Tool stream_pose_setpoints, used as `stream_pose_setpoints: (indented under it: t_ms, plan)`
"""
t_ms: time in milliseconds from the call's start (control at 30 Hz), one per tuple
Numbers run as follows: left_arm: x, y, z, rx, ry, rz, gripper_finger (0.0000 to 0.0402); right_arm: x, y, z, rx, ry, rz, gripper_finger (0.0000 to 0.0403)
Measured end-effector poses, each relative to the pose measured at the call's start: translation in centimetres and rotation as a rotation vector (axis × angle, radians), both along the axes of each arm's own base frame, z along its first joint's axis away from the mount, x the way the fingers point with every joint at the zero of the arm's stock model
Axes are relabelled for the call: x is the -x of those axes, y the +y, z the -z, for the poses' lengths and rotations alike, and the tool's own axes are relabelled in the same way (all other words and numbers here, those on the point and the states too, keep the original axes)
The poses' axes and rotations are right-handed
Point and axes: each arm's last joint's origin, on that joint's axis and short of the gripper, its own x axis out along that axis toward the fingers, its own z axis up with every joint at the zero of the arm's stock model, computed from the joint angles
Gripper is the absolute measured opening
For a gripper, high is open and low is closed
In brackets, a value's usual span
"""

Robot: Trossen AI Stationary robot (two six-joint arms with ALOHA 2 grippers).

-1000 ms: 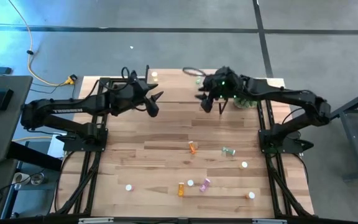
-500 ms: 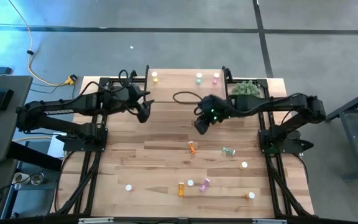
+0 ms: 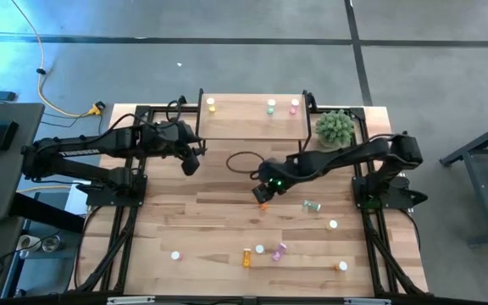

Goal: Pick and place medicine bottles onto shelf by color
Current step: Put the top orange pill bottle on the shelf

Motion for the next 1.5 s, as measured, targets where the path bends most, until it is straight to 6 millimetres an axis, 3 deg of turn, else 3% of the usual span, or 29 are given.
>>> stream_pose_setpoints:
  t_ms: [267, 967, 1500]
  plan:
    - [0.6, -0.2, 0.7, 0.034, 0.086, -0.007, 0.0184, -1.2, 1.4, 3.6, -0.027, 0.098, 0.028, 0.0216]
    - [0.8, -0.2, 0.9, 0.042, 0.121, -0.007, 0.0184, -2.4, 1.6, 8.0, -0.009, 0.184, 0.027, 0.0211]
    - [1.0, -0.5, 1.2, 0.115, 0.142, 0.057, 0.0184, -2.9, 1.7, 8.1, -0.026, 0.146, -0.012, 0.0089]
